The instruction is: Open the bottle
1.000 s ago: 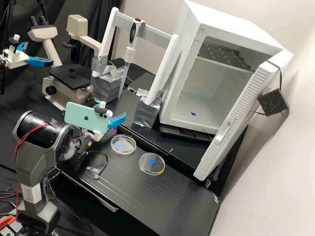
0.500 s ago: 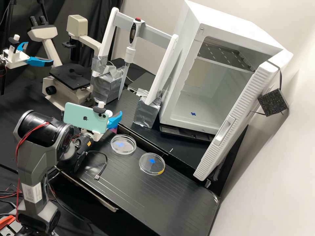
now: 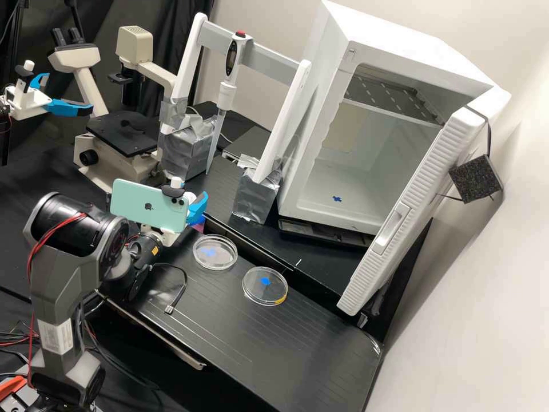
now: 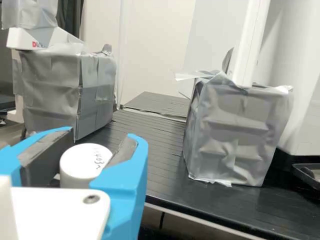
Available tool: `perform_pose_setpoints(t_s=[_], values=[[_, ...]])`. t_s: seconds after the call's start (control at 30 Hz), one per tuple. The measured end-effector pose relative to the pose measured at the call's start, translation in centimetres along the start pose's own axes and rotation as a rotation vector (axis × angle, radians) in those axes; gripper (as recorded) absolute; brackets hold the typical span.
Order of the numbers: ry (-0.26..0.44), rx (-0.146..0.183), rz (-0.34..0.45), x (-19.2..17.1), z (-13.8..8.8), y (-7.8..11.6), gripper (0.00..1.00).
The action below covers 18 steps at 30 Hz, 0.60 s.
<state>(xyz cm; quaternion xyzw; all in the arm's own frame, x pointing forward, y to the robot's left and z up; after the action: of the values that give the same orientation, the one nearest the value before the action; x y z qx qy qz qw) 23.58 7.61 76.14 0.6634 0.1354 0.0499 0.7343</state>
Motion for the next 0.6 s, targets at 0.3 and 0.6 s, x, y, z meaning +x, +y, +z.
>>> perform_pose_setpoints(t_s=[0.3, 0.6], values=[[0.007, 0.001, -0.005, -0.01, -0.17, -0.13, 0.0], [0.008, 0.0, -0.006, -0.01, -0.19, -0.15, 0.0]])
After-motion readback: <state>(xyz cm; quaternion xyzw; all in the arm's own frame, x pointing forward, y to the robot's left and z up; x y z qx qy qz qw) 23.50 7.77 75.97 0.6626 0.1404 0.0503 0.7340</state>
